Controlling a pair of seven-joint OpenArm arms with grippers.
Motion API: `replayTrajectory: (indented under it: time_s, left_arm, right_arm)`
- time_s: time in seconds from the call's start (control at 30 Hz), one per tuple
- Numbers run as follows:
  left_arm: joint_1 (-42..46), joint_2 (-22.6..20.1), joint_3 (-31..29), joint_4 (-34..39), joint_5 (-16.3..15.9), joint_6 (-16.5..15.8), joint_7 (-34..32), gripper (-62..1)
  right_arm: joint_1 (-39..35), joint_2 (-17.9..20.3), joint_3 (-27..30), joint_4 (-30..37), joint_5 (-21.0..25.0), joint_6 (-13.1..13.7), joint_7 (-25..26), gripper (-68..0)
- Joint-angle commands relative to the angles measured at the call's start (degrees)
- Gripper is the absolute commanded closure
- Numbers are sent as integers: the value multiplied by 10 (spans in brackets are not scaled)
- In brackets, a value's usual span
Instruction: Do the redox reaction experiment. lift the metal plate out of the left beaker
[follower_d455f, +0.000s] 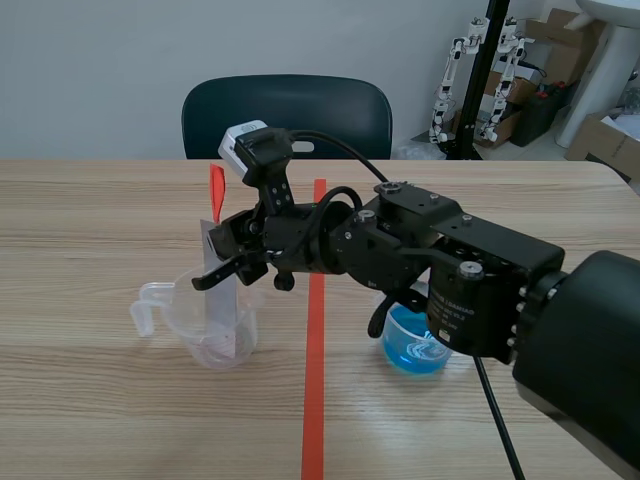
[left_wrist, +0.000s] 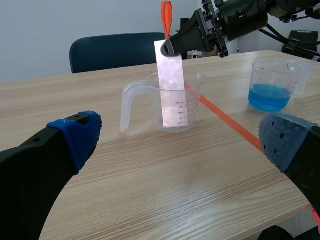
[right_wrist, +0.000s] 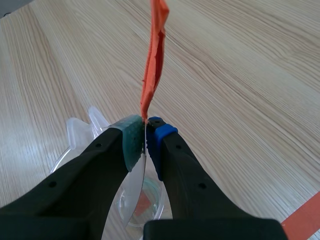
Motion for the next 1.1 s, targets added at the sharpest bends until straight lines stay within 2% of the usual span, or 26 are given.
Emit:
replayTrajectory:
  time_s: [0.0,0.13,0.47,0.7,0.8,0.87,1.07]
  left_arm:
    - [2,0,-2,6,-3,-2,-9,-623]
    - [2,0,-2,6,-3,-2,-9,-623]
    - [2,0,-2,6,-3,-2,-9,-623]
    - [1,0,-2,6,-3,-2,-9,-623]
    - [1,0,-2,6,-3,-2,-9,-623]
    - [1,0,-2,6,-3,-2,-9,-623]
    - [1,0,-2,6,-3,-2,-9,-623]
  right_arm:
    - [15,-1,4,2,-16,11,9,-6]
    - [15,-1,4,2,-16,24,9,-6]
    - [15,10,4,11,-34,114,12,-6]
    - [15,45,4,70,-35,118,24,-6]
    - [14,60,4,95,-35,130,28,-6]
    - [14,65,4,107,-35,141,30,-6]
    - [12,73,4,137,-36,144,30,-6]
